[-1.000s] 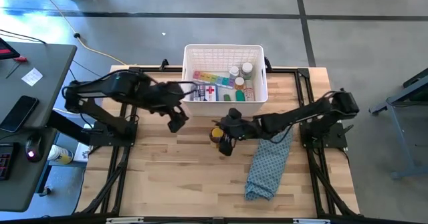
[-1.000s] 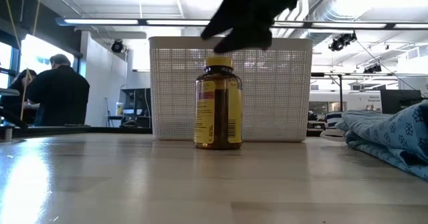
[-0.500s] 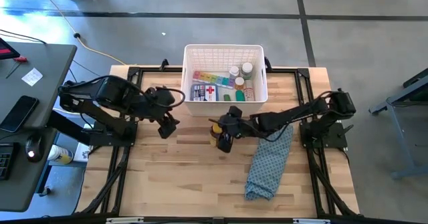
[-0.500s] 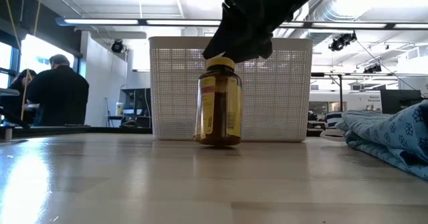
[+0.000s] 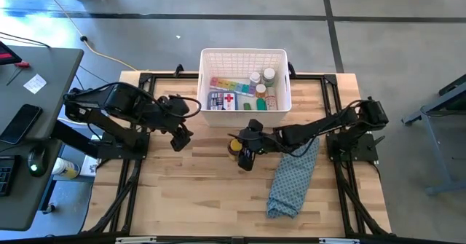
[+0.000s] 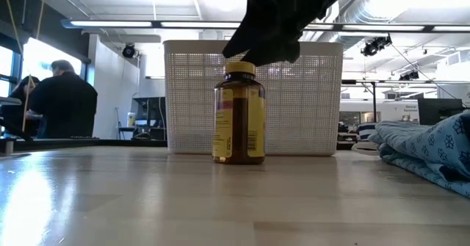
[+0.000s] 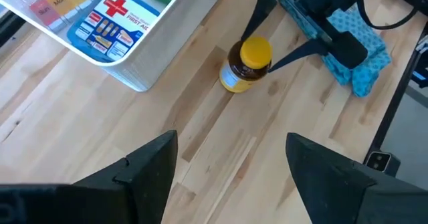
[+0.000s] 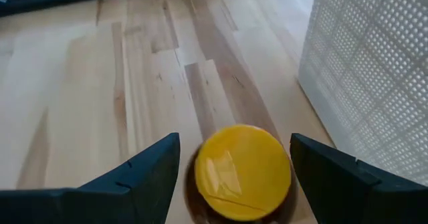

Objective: Pick & place medical supplies in basket/bin
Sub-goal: Put the yellow pill bottle into the white bin

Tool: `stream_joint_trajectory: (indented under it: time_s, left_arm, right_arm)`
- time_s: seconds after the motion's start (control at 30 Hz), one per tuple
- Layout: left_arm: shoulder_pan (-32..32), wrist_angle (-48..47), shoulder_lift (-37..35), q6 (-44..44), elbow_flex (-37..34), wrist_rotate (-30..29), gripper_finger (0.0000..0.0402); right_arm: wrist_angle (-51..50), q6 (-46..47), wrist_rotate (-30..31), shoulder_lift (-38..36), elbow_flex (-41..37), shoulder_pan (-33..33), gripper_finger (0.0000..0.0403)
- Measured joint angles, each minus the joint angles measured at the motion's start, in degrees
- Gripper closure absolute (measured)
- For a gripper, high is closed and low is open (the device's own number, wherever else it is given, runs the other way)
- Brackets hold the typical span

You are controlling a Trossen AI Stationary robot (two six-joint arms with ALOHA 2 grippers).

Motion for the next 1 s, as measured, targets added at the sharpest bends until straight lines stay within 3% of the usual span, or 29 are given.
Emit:
stream_joint_trajectory:
  time_s: [0.37, 0.67, 1.0]
  left_arm:
    - [0.0, -0.3, 0.0, 0.0, 0.0, 1.2, 0.0092]
    - [0.0, -0.4, 0.0, -0.8, 0.0, 2.7, 0.0092]
    - [0.0, -0.4, 0.0, -1.5, 0.0, 2.8, 0.0092]
  right_arm:
    - [-1.1, -0.2, -1.2, 2.0, 0.0, -0.1, 0.0127]
    - [0.7, -1.3, 3.7, 3.4, 0.0, 0.0, 0.0126]
    - [1.1, -1.2, 2.5, 3.4, 0.0, -0.1, 0.0139]
